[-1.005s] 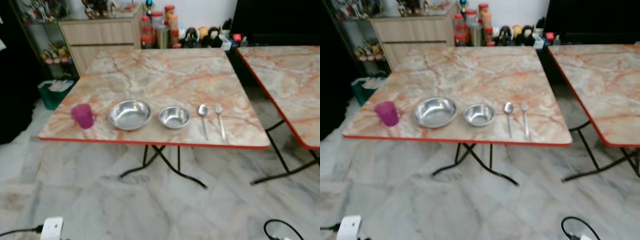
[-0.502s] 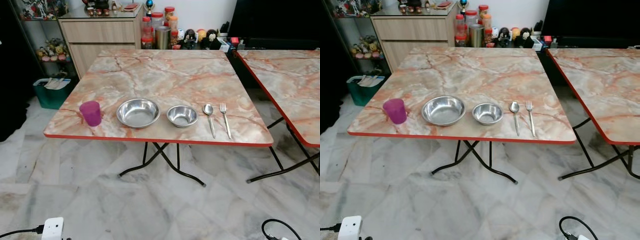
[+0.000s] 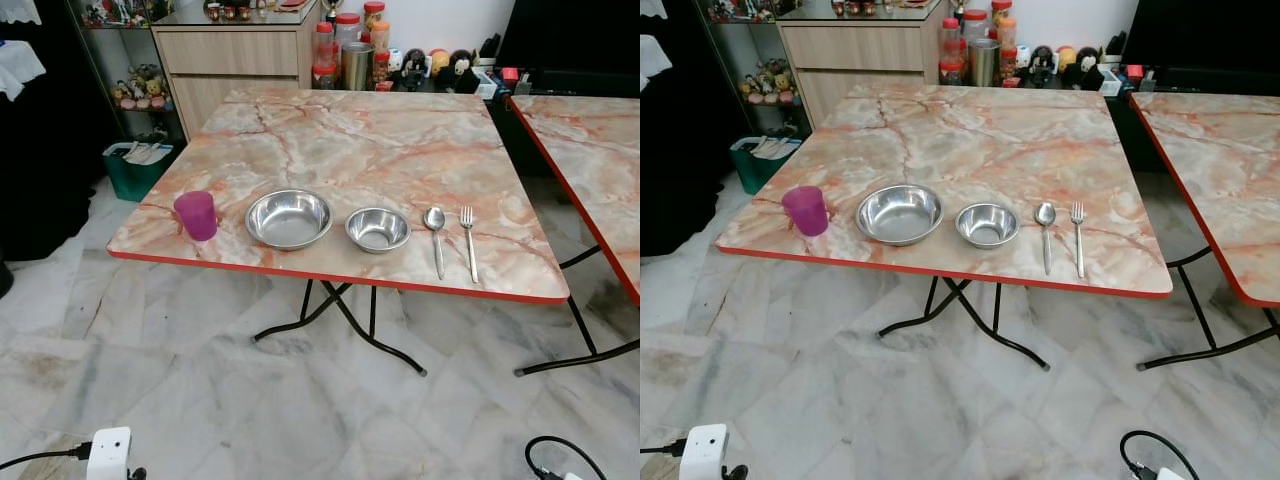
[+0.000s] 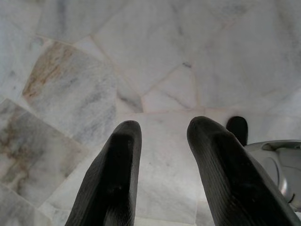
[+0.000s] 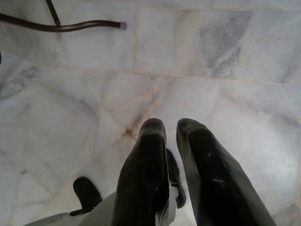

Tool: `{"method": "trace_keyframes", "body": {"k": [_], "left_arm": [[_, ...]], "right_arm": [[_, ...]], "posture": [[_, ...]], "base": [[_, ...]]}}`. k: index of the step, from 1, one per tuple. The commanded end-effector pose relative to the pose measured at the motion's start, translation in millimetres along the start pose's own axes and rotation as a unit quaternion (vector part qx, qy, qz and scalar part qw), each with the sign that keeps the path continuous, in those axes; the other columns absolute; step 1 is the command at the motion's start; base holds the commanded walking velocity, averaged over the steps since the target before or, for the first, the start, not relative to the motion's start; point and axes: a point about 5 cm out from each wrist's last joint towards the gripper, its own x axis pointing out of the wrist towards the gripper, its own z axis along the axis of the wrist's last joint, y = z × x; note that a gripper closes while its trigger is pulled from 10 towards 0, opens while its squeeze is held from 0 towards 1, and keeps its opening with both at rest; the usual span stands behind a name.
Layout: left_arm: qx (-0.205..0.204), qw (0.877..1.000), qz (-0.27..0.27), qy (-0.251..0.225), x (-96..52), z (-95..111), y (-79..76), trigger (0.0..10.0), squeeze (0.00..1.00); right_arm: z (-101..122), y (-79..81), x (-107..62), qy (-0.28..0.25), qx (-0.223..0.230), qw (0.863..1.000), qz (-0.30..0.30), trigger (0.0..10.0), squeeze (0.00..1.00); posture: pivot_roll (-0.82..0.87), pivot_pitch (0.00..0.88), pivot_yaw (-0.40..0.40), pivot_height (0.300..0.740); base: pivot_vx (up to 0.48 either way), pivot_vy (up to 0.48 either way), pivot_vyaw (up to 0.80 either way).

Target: Setting the table

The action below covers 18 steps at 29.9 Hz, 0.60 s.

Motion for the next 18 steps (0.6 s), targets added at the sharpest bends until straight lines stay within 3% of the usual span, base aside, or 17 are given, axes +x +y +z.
{"method": "trace_keyframes", "body": {"k": [1, 9, 12, 18], "left_arm": [[-0.003, 1.000, 0.001, -0.007, 0.6, 3.8, 0.0, 10.0, 0.00], [-0.004, 1.000, 0.004, -0.007, 0.4, 4.2, 1.6, 10.0, 0.00], [-0.004, 1.000, 0.004, -0.007, 0.4, 3.9, 1.7, 10.0, 0.00], [-0.004, 1.000, 0.001, -0.006, 0.5, 3.8, 0.9, 10.0, 0.00]], "right_arm": [[0.0, -1.9, -0.6, -0.003, 0.009, 1.000, -0.004, 10.0, 0.00], [1.8, -2.1, -0.5, -0.001, -0.023, 1.000, 0.000, 10.0, 0.00], [1.1, -2.0, -0.5, 0.000, -0.015, 1.000, -0.001, 10.0, 0.00], [0.1, -2.1, -0.5, -0.001, 0.002, 1.000, -0.006, 10.0, 0.00]], "posture": [[0.08, 0.000, 0.020, 0.740], [0.08, 0.000, 0.018, 0.740], [0.08, 0.000, 0.019, 0.740], [0.08, 0.000, 0.018, 0.740]], "base": [[0.240, 0.000, 0.00], [0.211, 0.000, 0.10], [0.252, 0.000, 0.80], [0.042, 0.000, 0.00]]}}
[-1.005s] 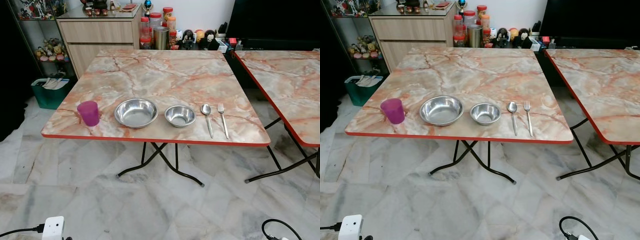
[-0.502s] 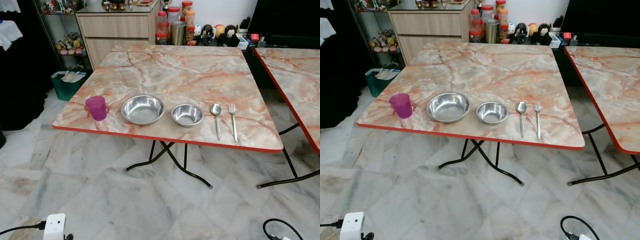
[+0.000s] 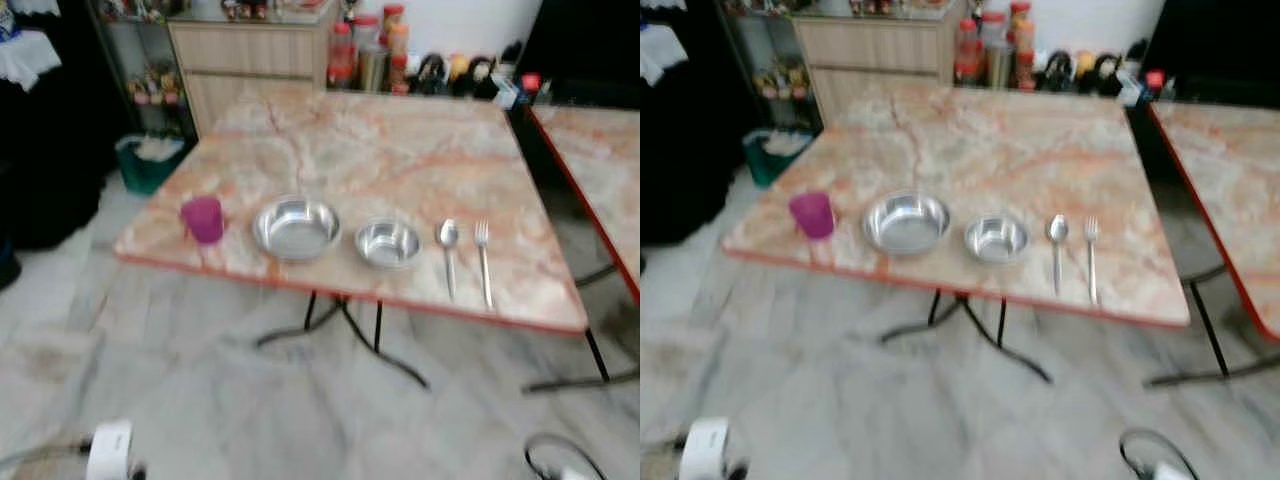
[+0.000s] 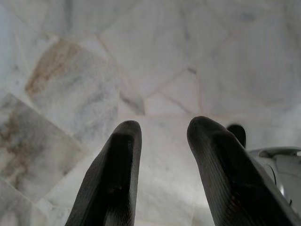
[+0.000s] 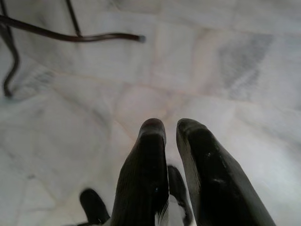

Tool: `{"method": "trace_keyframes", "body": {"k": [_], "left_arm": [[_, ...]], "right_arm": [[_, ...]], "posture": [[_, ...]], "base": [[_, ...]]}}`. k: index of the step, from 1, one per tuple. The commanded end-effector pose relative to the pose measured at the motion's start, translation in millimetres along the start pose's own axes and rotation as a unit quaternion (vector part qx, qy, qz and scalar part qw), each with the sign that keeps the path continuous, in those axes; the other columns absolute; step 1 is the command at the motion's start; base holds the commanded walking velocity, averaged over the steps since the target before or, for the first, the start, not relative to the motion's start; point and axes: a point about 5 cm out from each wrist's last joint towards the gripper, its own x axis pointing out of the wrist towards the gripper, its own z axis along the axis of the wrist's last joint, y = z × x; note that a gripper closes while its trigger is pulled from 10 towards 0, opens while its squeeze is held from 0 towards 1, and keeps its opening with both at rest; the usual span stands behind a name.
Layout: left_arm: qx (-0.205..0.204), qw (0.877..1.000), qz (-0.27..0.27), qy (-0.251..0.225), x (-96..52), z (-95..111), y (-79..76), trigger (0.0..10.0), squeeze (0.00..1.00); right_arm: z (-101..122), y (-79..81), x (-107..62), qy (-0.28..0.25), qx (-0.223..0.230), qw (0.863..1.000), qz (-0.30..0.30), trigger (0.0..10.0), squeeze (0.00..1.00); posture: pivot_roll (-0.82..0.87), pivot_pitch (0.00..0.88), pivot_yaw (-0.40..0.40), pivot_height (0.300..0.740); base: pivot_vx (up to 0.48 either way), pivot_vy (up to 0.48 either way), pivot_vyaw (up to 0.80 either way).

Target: Setting the table

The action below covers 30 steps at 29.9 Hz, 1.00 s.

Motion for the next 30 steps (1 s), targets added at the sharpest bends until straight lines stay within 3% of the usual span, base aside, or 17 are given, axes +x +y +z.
{"method": "trace_keyframes", "body": {"k": [1, 30], "left_arm": [[-0.007, 1.000, -0.004, -0.009, 1.0, 4.4, -2.3, 10.0, 0.00], [-0.012, 1.000, -0.005, -0.009, 1.4, 5.6, -3.3, 10.0, 0.00]], "right_arm": [[-6.2, -9.1, -3.9, 0.007, 0.011, 1.000, -0.016, 10.0, 0.00], [-6.3, -8.7, -3.8, 0.006, 0.012, 1.000, -0.017, 10.0, 0.00]], "posture": [[0.08, 0.000, 0.020, 0.740], [0.08, 0.000, 0.022, 0.740]], "base": [[0.000, 0.000, 0.00], [0.000, 0.008, 0.00]]}}
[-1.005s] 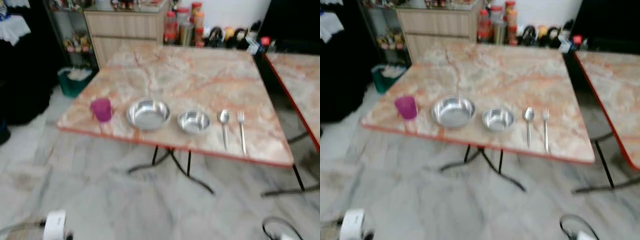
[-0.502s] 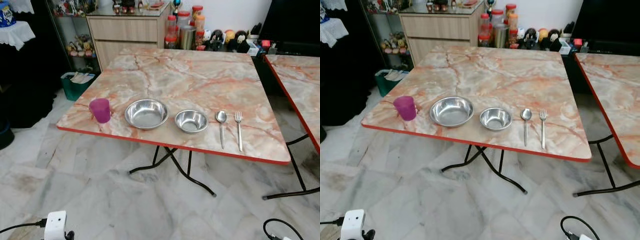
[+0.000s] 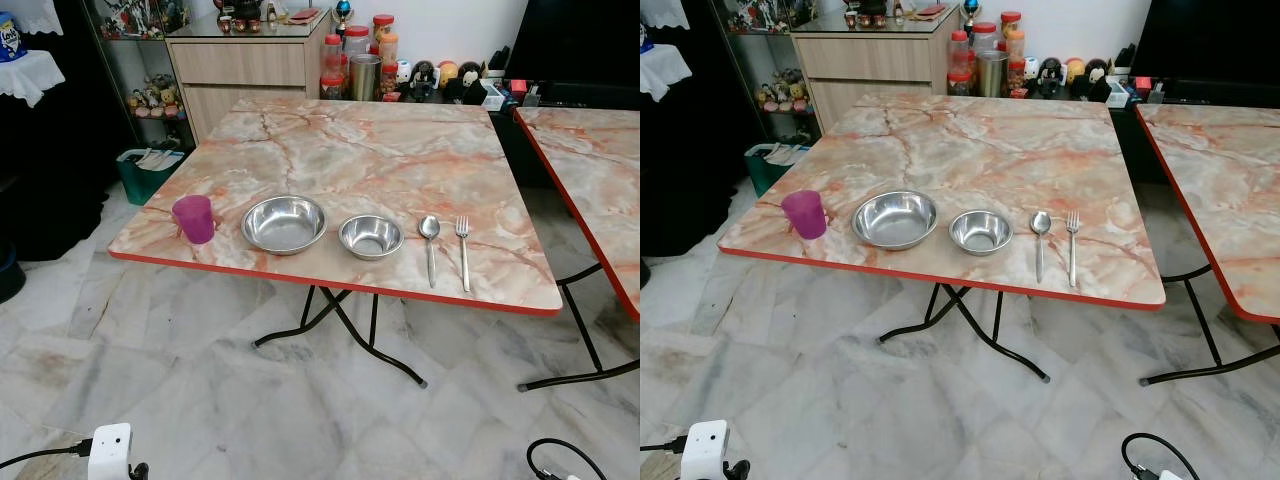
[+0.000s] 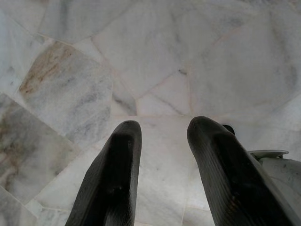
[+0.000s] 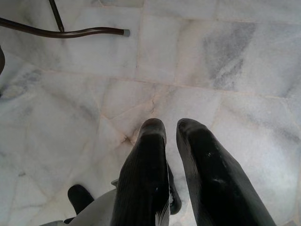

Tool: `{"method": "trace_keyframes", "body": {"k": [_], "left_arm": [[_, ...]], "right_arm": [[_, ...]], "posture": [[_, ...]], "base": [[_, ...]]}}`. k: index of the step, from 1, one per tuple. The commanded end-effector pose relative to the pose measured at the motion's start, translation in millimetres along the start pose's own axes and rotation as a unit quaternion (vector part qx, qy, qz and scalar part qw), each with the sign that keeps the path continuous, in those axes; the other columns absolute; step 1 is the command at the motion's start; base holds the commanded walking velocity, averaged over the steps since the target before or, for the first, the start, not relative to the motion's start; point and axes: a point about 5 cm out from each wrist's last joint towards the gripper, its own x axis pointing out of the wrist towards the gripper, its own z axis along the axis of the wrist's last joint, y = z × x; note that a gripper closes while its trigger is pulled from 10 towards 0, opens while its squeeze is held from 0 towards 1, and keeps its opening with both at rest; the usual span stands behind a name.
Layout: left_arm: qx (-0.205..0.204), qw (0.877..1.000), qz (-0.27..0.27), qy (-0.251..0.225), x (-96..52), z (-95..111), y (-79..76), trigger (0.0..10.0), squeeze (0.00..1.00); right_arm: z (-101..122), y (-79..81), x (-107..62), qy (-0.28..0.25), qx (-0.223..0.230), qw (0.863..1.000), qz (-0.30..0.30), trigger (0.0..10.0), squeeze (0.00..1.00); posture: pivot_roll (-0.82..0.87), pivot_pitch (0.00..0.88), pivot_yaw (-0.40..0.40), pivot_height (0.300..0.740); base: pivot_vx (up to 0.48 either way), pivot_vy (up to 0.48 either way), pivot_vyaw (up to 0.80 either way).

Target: Setting the table

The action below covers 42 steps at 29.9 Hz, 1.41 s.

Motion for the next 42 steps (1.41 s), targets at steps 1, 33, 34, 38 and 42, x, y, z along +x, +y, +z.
{"method": "trace_keyframes", "body": {"k": [1, 33, 34, 38, 42], "left_arm": [[0.002, 1.000, 0.001, -0.001, 0.1, 1.4, 1.2, 10.0, 0.00], [0.008, 0.997, 0.023, -0.071, 0.1, 29.3, 13.0, 10.0, 0.00], [-0.014, 0.993, 0.030, -0.113, -1.4, 45.1, 20.5, 10.0, 0.00], [-0.019, 0.991, 0.031, -0.126, -2.2, 50.1, 22.8, 10.0, 0.00], [-0.003, 0.979, -0.003, -0.204, -12.3, 68.2, 23.5, 10.0, 0.00]], "right_arm": [[1.1, -0.2, 0.3, -0.002, 0.007, 1.000, -0.004, 10.0, 0.00], [0.0, -0.1, 0.0, -0.001, 0.004, 1.000, -0.002, 10.0, 0.00], [0.1, -0.4, -0.1, -0.001, 0.005, 1.000, -0.002, 10.0, 0.00], [0.1, -0.5, -0.1, -0.001, 0.005, 1.000, -0.003, 10.0, 0.00], [0.4, -0.5, 0.1, 0.002, 0.002, 1.000, -0.001, 10.0, 0.00]], "posture": [[0.08, 0.000, 0.022, 0.740], [0.08, 0.000, 0.030, 0.740], [0.09, 0.000, 0.030, 0.740], [0.09, 0.000, 0.030, 0.740], [0.10, 0.000, 0.026, 0.740]], "base": [[0.000, 0.000, 0.00], [0.000, 0.000, 0.00], [0.000, 0.000, 0.00], [0.000, 0.000, 0.00], [0.000, 0.000, 0.00]]}}
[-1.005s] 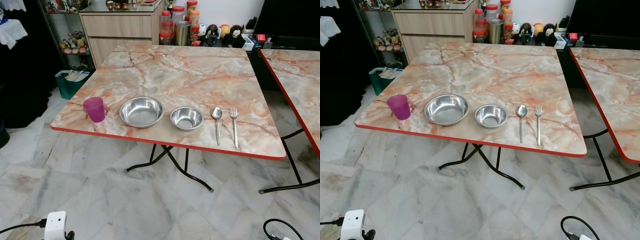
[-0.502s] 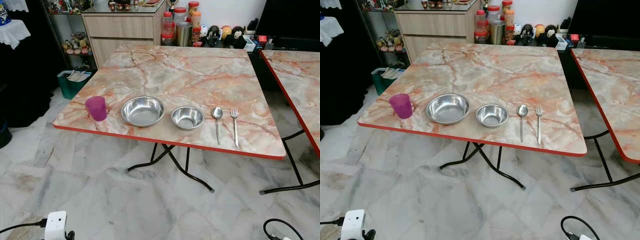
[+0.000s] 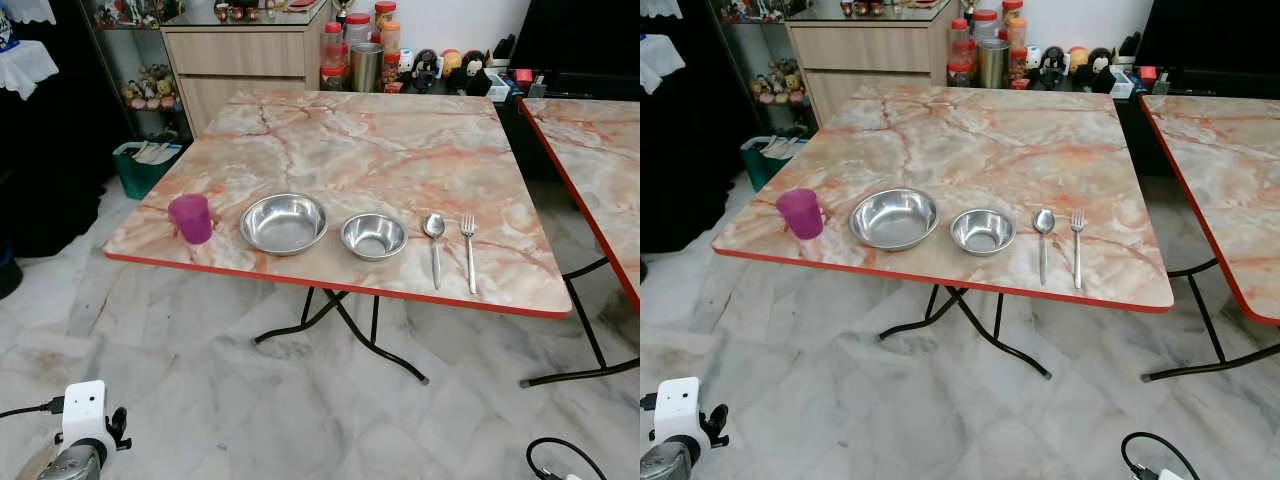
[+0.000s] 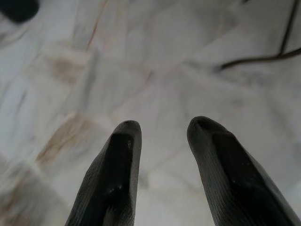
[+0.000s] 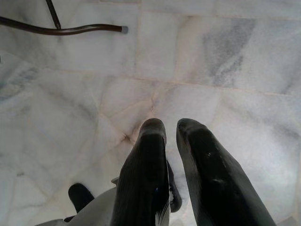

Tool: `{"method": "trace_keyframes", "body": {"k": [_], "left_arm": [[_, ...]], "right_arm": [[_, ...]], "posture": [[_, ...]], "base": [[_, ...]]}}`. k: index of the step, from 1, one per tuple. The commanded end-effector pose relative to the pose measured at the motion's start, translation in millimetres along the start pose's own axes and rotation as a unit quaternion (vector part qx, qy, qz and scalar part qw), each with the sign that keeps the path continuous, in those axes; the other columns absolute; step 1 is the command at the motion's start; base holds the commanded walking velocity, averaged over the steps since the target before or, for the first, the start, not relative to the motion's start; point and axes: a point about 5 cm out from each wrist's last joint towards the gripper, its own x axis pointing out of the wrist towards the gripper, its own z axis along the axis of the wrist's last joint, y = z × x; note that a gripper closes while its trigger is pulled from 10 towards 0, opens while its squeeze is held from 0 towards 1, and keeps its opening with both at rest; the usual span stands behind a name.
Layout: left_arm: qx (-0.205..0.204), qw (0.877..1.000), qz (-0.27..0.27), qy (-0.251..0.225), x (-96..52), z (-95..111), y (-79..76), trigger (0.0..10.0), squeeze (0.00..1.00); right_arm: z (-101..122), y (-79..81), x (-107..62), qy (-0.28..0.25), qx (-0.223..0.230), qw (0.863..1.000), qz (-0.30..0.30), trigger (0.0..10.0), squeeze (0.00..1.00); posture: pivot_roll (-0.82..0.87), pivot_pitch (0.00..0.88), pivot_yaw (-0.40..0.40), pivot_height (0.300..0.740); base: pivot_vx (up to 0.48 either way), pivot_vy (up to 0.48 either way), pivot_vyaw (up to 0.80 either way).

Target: Setting the table

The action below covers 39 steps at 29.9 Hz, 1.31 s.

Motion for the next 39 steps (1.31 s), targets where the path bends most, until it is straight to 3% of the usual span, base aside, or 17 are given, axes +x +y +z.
{"method": "trace_keyframes", "body": {"k": [1, 5, 8, 9, 11, 13, 14, 18, 19, 23, 28, 30, 33, 35, 39], "left_arm": [[0.002, 0.999, -0.022, -0.046, -5.7, 11.4, -3.4, 10.0, 0.00], [0.013, 0.995, -0.048, -0.086, -19.0, 22.2, -11.9, 10.0, 0.00], [-0.002, 0.988, -0.083, -0.132, -35.3, 50.2, -18.9, 10.0, 0.00], [-0.002, 0.988, -0.083, -0.132, -35.3, 50.2, -18.9, 10.0, 0.00], [-0.006, 0.978, -0.136, -0.156, -49.9, 71.3, -35.6, 10.0, 0.00], [-0.003, 0.974, -0.152, -0.165, -55.1, 77.7, -42.5, 10.0, 0.00], [0.002, 0.968, -0.174, -0.180, -64.1, 88.8, -54.6, 10.0, 0.00], [-0.005, 0.958, -0.205, -0.199, -73.1, 106.9, -72.5, 10.0, 0.00], [-0.010, 0.947, -0.242, -0.210, -78.6, 122.0, -87.7, 10.0, 0.00], [-0.014, 0.928, -0.302, -0.220, -87.4, 146.2, -112.6, 10.0, 0.00], [-0.055, 0.920, -0.308, -0.234, -82.6, 166.2, -131.3, 10.0, 0.00], [-0.078, 0.912, -0.328, -0.233, -77.8, 176.8, -149.2, 10.0, 0.00], [-0.085, 0.909, -0.337, -0.230, -75.8, 181.4, -157.4, 10.0, 0.00], [-0.088, 0.893, -0.376, -0.232, -75.6, 198.2, -169.5, 10.0, 0.00], [-0.084, 0.884, -0.401, -0.226, -68.7, 209.9, -175.8, 10.0, 0.00]], "right_arm": [[0.6, -1.5, -0.2, 0.002, 0.001, 1.000, -0.002, 10.0, 0.00], [1.0, -2.1, -0.3, 0.003, -0.001, 1.000, -0.002, 10.0, 0.00], [1.9, -2.8, -0.3, 0.003, -0.004, 1.000, -0.002, 10.0, 0.00], [1.9, -2.8, -0.3, 0.003, -0.004, 1.000, -0.002, 10.0, 0.00], [2.7, -3.0, -0.2, 0.004, -0.009, 1.000, -0.001, 10.0, 0.00], [2.8, -3.0, -0.2, 0.004, -0.009, 1.000, 0.000, 10.0, 0.00], [3.0, -2.8, -0.1, 0.004, -0.010, 1.000, 0.000, 10.0, 0.00], [3.7, -2.5, 0.1, 0.004, -0.010, 1.000, 0.002, 10.0, 0.00], [3.8, -2.1, 0.2, 0.004, -0.010, 1.000, 0.002, 10.0, 0.00], [3.7, -1.6, 0.4, 0.003, -0.009, 1.000, 0.001, 10.0, 0.00], [3.3, -1.7, 0.4, 0.002, -0.006, 1.000, -0.003, 10.0, 0.00], [3.0, -1.5, 0.5, 0.002, -0.005, 1.000, -0.005, 10.0, 0.00], [2.9, -1.6, 0.4, 0.001, -0.004, 1.000, -0.006, 10.0, 0.00], [2.8, -2.0, 0.3, 0.000, -0.001, 1.000, -0.009, 10.0, 0.00], [2.7, -2.5, 0.2, 0.000, -0.002, 1.000, -0.013, 10.0, 0.00]], "posture": [[0.11, 0.000, 0.025, 0.740], [0.11, 0.000, 0.023, 0.740], [0.13, 0.000, 0.014, 0.740], [0.13, 0.000, 0.014, 0.740], [0.14, 0.002, 0.012, 0.740], [0.14, 0.002, 0.012, 0.740], [0.14, 0.001, 0.011, 0.740], [0.14, 0.001, 0.010, 0.740], [0.14, 0.000, 0.011, 0.740], [0.14, 0.000, 0.015, 0.740], [0.13, 0.000, 0.019, 0.740], [0.12, 0.000, 0.021, 0.740], [0.12, 0.000, 0.022, 0.740], [0.11, 0.000, 0.024, 0.740], [0.12, 0.000, 0.025, 0.740]], "base": [[0.000, 0.000, 0.00], [0.000, 0.000, 0.00], [0.000, 0.000, 0.00], [0.000, 0.000, 0.00], [0.000, 0.000, 0.00], [0.000, 0.000, 0.00], [0.000, 0.000, 0.00], [0.000, 0.000, 0.00], [0.000, 0.000, 0.00], [0.000, 0.000, 0.00], [0.000, 0.000, 0.00], [0.000, 0.000, 0.00], [0.000, 0.000, 0.00], [0.000, 0.000, 0.00], [0.000, 0.000, 0.00]]}}
